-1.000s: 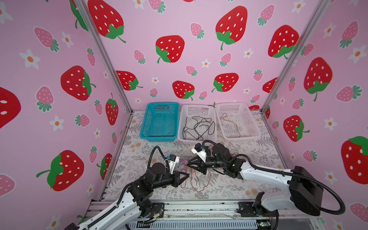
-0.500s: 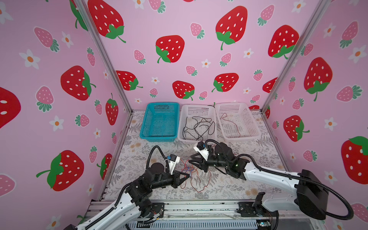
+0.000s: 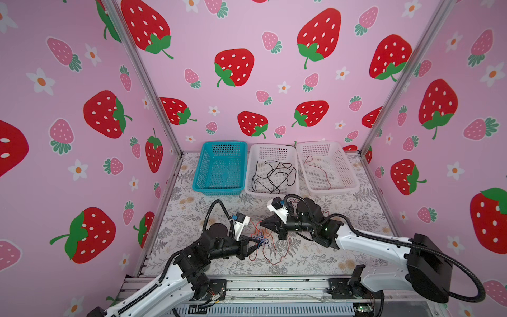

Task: Untangle the cables
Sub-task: 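Pull the red wire away from the left gripper with the right gripper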

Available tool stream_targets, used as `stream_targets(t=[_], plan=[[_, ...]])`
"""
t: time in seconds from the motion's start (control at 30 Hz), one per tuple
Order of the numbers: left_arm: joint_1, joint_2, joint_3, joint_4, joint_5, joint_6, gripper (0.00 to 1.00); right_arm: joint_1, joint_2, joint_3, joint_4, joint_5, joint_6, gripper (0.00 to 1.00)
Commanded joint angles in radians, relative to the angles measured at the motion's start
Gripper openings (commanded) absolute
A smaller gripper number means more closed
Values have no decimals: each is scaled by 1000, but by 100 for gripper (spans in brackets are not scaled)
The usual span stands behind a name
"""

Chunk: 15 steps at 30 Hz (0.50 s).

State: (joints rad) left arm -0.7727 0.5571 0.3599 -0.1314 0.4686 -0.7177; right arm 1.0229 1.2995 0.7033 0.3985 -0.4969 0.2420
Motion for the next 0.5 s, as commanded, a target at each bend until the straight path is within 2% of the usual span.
stream_targets(t=[0.0,0.07,0.2,0.3,0.47], plan=[[-7,3,42,13,37,26,13,-6,-38,-10,49,-23,-2,0],[-7,3,40,14,33,26,32,-7,-57,-12,48,18,2,0],[-7,-2,28,21,34,27,56,-27,-117,-17,51,106,19,0],[-9,-8,17,28,38,27,64,-42,-160,-16,58,133,41,0],[-9,-31,0,44,24,26,67,-48,-197,4,56,108,66,0]])
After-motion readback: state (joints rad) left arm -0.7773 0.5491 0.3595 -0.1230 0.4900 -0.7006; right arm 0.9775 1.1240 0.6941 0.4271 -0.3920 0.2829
